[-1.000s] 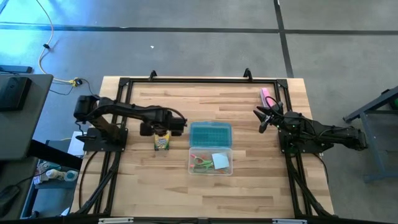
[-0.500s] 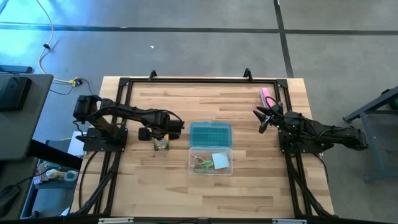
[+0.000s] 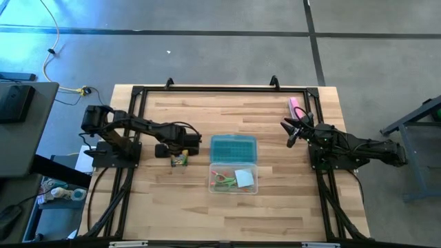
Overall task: Pack school essentials
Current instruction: Put the yellow crayon box into the blue supply box
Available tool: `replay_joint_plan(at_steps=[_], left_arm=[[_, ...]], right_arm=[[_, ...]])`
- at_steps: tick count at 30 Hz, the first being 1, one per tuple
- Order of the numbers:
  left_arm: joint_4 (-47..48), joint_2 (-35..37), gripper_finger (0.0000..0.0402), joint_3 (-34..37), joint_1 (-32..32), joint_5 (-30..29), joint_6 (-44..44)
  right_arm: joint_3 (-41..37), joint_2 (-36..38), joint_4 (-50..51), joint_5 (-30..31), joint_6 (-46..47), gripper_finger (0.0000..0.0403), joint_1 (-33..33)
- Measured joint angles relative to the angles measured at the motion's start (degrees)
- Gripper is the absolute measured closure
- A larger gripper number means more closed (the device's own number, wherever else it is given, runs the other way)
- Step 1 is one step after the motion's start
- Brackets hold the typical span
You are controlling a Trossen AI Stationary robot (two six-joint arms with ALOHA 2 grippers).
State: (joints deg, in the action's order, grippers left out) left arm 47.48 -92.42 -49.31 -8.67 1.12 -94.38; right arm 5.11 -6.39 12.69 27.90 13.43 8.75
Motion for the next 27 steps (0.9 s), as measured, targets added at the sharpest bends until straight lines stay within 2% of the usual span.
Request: replay_joint_plan(at_steps=[6,13,27], left_arm=[[-6.5,0.3,0.0002,4.0,0.0,0.2,2.3],[-7.3,0.2,0.0005,4.8,0.0,0.4,8.2],[-6.8,0.7,0.0081,4.9,0.0,0.4,14.9]], right_arm=[[0.0,0.0,0.0,0.0,0.0,0.0277,0.0],[0.0,0.0,0.0,0.0,0.0,0.0277,0.0],[0.0,0.0,0.0,0.0,0.0,0.0277,0.0]])
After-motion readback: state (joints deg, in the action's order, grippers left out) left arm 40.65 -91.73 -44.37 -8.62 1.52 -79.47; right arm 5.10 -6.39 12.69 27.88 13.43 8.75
